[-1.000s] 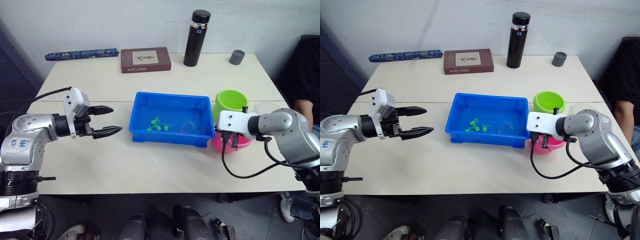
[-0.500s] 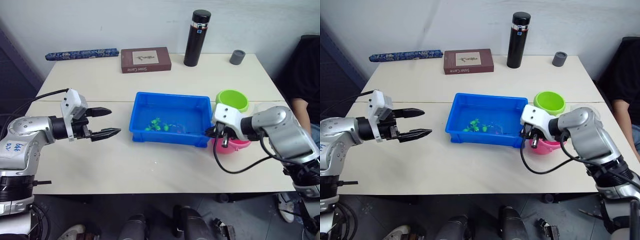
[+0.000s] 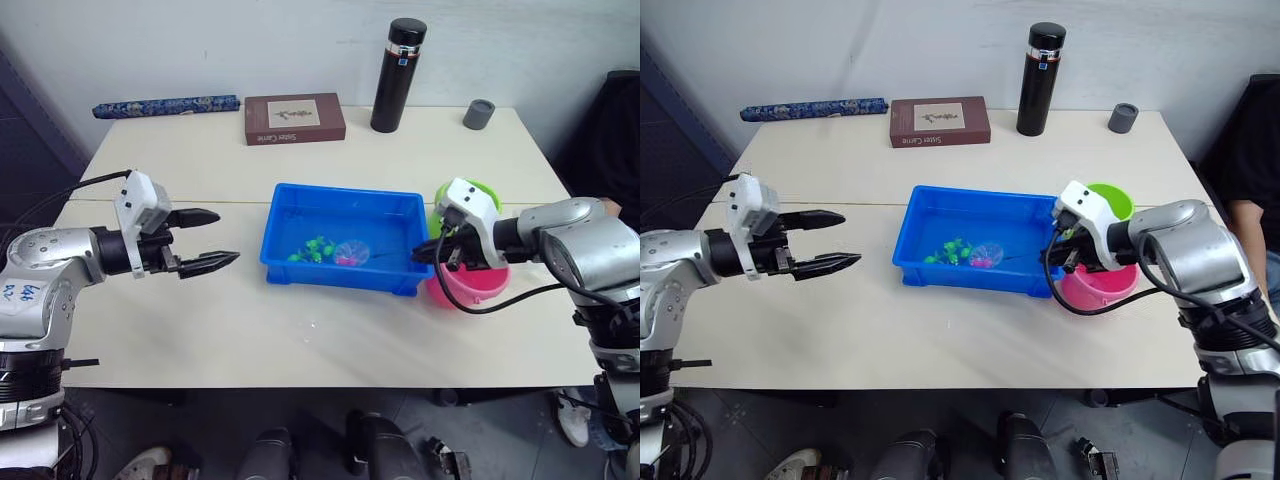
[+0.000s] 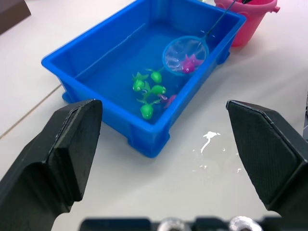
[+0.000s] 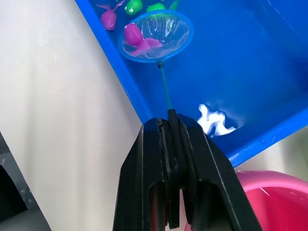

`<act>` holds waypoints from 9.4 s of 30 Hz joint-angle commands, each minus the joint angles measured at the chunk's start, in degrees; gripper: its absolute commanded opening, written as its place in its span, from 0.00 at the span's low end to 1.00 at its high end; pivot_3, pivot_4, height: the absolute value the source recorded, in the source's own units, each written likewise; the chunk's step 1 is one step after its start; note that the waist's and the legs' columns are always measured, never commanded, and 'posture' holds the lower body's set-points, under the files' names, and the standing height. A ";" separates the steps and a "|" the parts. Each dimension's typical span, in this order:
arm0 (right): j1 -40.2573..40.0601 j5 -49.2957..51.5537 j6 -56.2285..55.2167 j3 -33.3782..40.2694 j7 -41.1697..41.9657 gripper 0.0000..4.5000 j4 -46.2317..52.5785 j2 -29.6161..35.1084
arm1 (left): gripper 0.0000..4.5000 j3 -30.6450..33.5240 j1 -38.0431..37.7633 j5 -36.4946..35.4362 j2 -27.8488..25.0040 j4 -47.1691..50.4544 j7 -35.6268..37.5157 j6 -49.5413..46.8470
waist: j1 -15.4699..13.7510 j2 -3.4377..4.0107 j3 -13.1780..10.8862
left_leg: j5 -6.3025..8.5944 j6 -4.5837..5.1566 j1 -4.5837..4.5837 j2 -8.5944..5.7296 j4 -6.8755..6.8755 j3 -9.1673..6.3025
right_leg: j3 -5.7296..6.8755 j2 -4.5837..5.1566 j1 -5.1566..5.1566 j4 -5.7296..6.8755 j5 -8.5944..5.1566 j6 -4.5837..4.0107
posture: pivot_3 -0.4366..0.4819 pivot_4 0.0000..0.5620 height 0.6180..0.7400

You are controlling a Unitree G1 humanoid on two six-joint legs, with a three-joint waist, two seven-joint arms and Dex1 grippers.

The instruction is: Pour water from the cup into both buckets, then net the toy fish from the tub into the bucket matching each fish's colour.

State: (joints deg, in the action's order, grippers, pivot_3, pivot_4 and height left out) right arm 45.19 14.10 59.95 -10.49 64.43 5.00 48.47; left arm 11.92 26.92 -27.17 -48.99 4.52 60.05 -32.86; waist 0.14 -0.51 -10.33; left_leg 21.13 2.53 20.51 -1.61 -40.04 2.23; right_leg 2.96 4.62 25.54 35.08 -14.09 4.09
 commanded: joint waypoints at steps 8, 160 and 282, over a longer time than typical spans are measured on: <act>-8.06 6.82 0.22 16.51 -5.45 0.00 8.44 3.70 | 0.99 -5.17 7.84 0.02 2.22 -3.32 3.50 3.64 | -0.25 0.00 0.00 | 0.01 -0.01 0.07 -0.01 -0.02 -0.04 | 0.06 -0.01 0.00 -0.04 0.01 0.01 | 0.48 0.27 1.00; -85.59 -98.76 -73.56 44.91 -80.15 0.00 28.15 -12.13 | 0.99 -15.03 25.79 8.23 16.34 -29.68 19.45 17.74 | -1.38 0.00 0.00 | -0.07 0.14 -0.06 -0.15 -0.05 0.13 | -0.20 -0.25 -0.14 0.04 0.06 0.12 | 0.48 0.27 1.00; 8.57 -5.20 2.15 -6.80 -19.88 0.00 -2.37 -28.69 | 0.99 6.36 -7.67 -3.44 -0.50 3.13 -5.54 -2.47 | 1.64 -0.01 0.00 | 0.02 -0.04 0.02 0.03 0.10 -0.04 | 0.04 -0.04 0.07 -0.03 0.01 0.01 | 0.48 0.27 1.00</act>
State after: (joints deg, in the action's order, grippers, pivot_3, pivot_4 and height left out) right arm 53.06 6.73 60.36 -20.79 44.82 0.27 20.12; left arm 16.95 19.11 -29.40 -48.81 6.32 54.51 -35.66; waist 1.78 -0.52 -10.33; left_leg 21.15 2.49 20.53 -1.58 -39.93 2.19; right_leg 3.00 4.58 25.62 35.06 -14.09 4.09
